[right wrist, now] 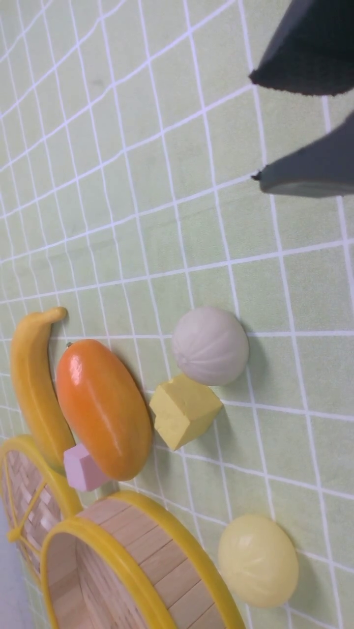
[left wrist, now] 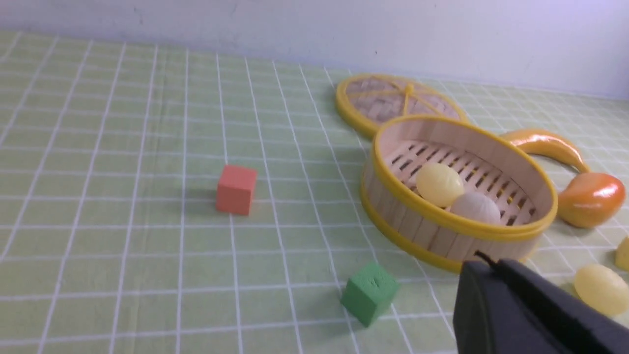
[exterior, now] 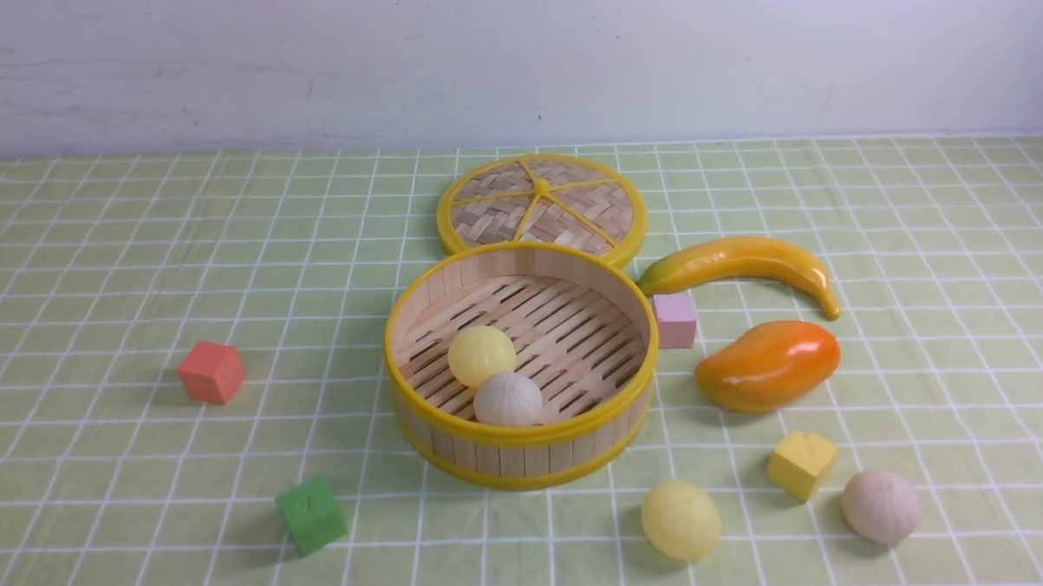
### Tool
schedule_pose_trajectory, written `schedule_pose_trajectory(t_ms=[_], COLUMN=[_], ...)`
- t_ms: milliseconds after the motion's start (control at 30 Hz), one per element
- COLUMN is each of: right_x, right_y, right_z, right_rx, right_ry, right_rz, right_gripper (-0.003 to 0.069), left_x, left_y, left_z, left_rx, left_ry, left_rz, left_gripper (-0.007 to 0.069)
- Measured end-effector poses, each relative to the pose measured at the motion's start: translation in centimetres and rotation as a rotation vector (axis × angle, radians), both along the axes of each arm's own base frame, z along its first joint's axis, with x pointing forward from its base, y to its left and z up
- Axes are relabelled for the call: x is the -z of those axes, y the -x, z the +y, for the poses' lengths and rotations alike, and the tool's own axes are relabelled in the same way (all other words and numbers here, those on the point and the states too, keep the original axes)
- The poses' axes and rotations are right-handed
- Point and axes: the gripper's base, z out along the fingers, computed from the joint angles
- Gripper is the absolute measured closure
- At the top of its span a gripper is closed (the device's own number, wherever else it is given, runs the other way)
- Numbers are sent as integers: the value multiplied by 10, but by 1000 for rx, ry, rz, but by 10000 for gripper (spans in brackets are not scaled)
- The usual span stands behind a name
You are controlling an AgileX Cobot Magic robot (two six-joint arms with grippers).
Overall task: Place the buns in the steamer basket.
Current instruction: Use the right arm to grab a steamed stuffed bun
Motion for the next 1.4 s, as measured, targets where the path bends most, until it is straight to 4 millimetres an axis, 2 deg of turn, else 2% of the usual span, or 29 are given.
schedule_pose_trajectory(t_ms=[333,467,667,800,833,867,900,1033,1200,1400], right_x=[0,0,0,0,0,0,0,0,0,0], right_y=[0,0,0,0,0,0,0,0,0,0], right_z=[0,0,0,0,0,0,0,0,0,0], right_rx=[0,0,0,0,0,0,0,0,0,0], right_ry=[0,0,0,0,0,0,0,0,0,0], right_rz=[0,0,0,0,0,0,0,0,0,0], right_gripper=[420,420,420,420,420,420,420,420,420,420], left_x=[28,29,28,39,51,51,67,97,112,115], left_y=[-11,-13,-16,-19,-20,-20,-23,-26,-23,-23], left_z=[-6,-9,-8,-8,-9,-9,-10,-10,-11,-7], left_rx=[0,1,-94,-156,-155,-155,-153,-182,-193,-259], left_ry=[26,54,68,84,99,102,119,186,154,155], left_rz=[29,-2,-84,-134,-145,-145,-111,25,179,196], left_gripper=[634,629,627,624,622,622,622,622,620,613])
